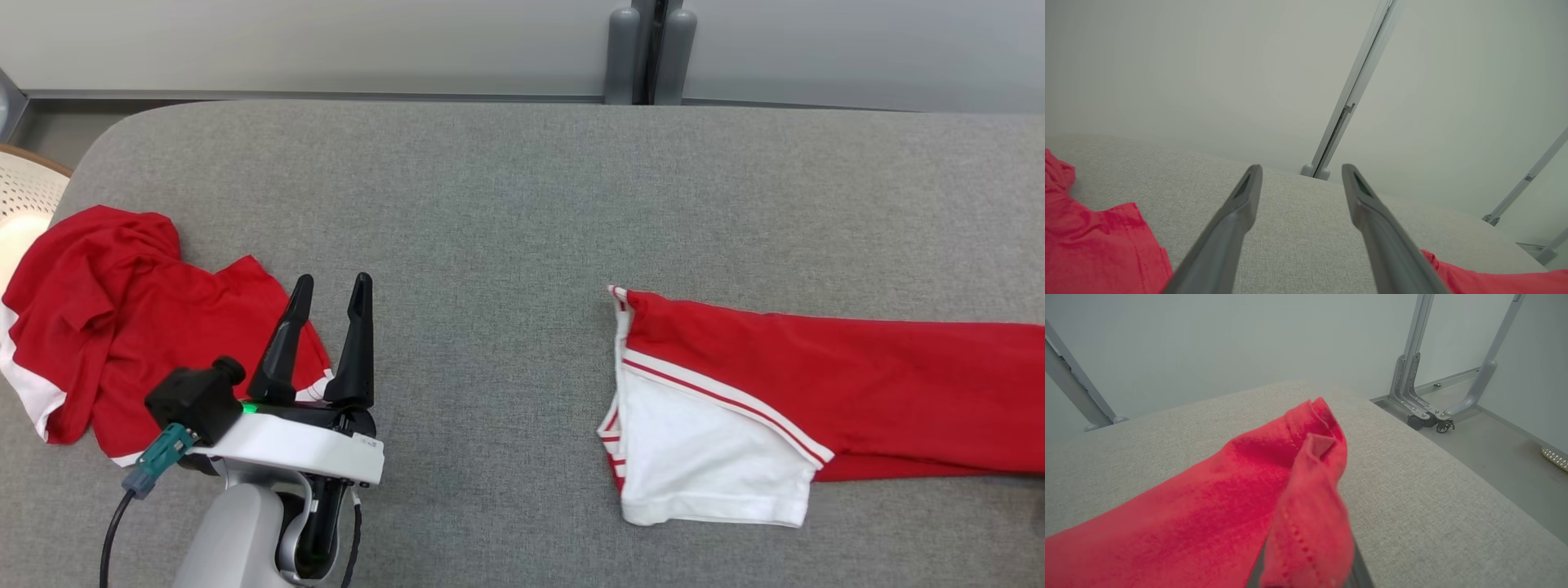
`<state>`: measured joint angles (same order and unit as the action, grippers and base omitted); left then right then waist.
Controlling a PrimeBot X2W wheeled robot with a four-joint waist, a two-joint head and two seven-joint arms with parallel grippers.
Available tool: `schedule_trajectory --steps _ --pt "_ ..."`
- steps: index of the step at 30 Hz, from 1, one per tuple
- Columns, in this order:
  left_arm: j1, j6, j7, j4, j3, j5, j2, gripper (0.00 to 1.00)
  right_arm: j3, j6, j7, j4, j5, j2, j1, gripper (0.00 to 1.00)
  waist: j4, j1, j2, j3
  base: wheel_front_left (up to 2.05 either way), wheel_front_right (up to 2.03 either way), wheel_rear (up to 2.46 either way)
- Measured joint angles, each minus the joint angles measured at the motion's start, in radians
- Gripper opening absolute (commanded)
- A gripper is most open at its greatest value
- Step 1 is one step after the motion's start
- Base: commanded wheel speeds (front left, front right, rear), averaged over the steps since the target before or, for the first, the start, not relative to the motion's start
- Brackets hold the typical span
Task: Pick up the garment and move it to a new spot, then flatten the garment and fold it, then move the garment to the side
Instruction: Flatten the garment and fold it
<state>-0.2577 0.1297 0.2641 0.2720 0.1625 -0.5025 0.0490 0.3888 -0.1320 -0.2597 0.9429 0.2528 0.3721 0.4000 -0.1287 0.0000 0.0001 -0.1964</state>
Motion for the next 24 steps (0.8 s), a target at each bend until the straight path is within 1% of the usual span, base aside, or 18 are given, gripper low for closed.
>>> schedule_trajectory --steps 2,5,7,9,11,15,20,24 --pt "0.003 0.0 0.0 0.002 0.0 -0.001 0.0 1.0 0.028 0.0 0.0 -0.013 -0.024 0.012 0.002 0.0 0.0 0.0 0.0 0.009 0.0 0.0 0.0" --pt "0.007 0.0 0.0 0.007 -0.002 -0.003 0.0 1.0 0.036 0.0 -0.001 -0.06 -0.074 0.009 0.005 0.0 0.001 0.0 0.0 0.022 0.0 0.0 0.0" --pt "0.012 0.0 0.0 0.008 -0.004 -0.009 0.0 1.0 0.023 0.0 -0.001 -0.095 -0.093 -0.014 0.005 0.0 0.004 0.0 0.0 0.032 0.0 0.0 0.0" --pt "0.023 0.0 0.0 0.01 -0.007 -0.009 0.0 1.0 -0.004 0.0 -0.001 -0.132 -0.078 -0.054 0.006 0.0 0.008 0.0 0.0 0.04 0.0 0.0 0.0" --pt "0.029 0.0 0.0 0.012 -0.009 -0.012 0.0 1.0 -0.059 0.0 -0.001 -0.177 -0.06 -0.093 0.005 0.0 0.011 0.0 0.0 0.049 0.0 0.0 0.0" --pt "0.034 0.0 0.0 0.012 -0.015 -0.015 0.0 1.0 -0.194 0.0 0.004 -0.293 -0.023 -0.151 -0.022 0.0 0.017 0.0 0.0 0.066 0.0 0.0 0.0" --pt "0.045 0.0 0.0 0.012 -0.017 -0.017 0.0 1.0 -0.359 0.001 0.052 -0.447 0.017 -0.22 -0.076 0.0 0.016 -0.0001 0.0 0.08 0.0 0.0 0.0" --pt "0.046 0.0 0.0 0.011 -0.015 -0.018 0.0 1.0 -0.473 0.001 0.093 -0.535 0.037 -0.261 -0.114 0.0 0.01 0.0 0.0 0.082 0.0 0.0 0.0"
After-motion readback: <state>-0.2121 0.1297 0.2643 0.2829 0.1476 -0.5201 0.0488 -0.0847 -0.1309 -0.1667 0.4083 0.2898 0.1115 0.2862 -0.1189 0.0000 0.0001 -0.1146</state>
